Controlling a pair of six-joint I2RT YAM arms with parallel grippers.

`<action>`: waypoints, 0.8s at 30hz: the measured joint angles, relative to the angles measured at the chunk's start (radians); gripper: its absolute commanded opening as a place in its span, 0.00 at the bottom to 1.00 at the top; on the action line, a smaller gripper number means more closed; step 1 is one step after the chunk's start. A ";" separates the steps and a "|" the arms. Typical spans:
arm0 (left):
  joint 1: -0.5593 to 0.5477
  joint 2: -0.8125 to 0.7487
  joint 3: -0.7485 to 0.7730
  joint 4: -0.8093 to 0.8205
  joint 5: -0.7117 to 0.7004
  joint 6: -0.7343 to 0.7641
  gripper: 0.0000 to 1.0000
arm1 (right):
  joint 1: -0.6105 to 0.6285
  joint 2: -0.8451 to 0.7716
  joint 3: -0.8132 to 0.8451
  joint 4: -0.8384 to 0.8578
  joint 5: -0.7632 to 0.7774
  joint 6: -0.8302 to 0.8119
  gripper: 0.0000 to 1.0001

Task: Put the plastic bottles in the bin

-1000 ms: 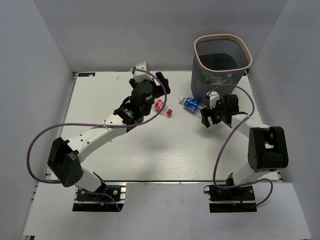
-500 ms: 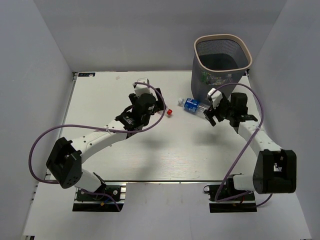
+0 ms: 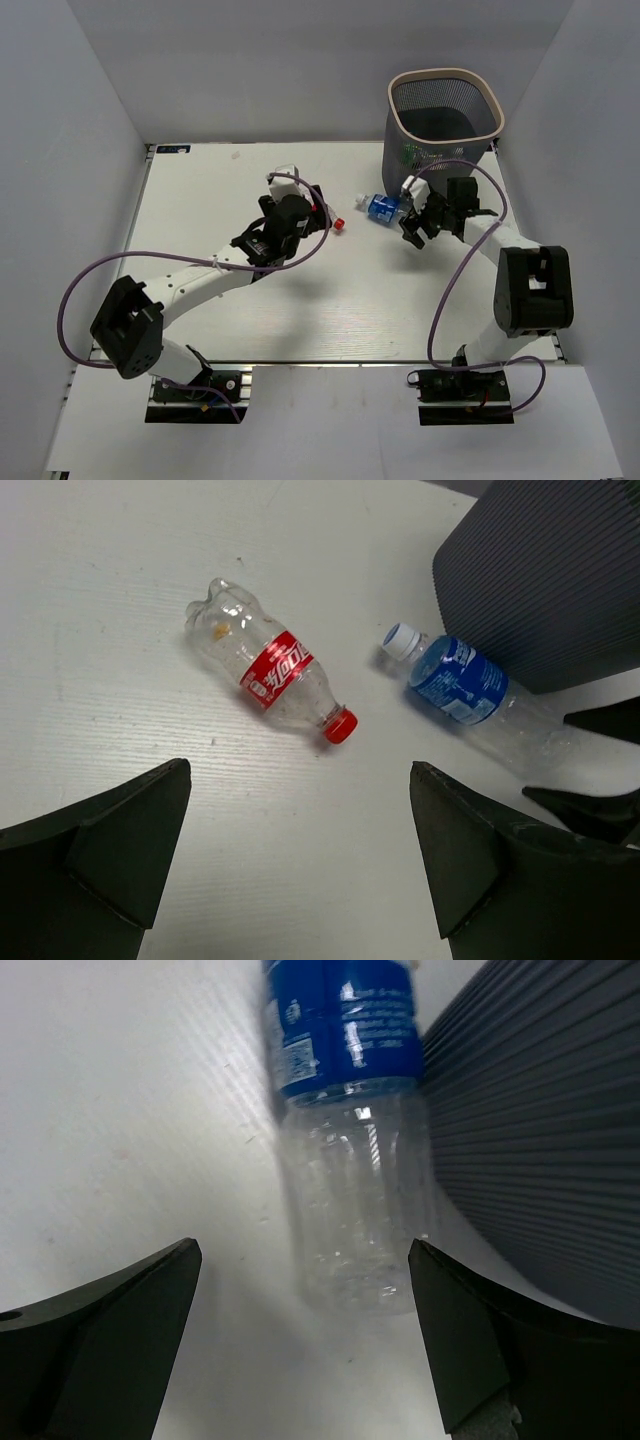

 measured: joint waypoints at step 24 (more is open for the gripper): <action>0.002 0.043 -0.034 -0.028 0.034 -0.095 1.00 | 0.018 0.197 0.108 -0.054 0.085 -0.100 0.17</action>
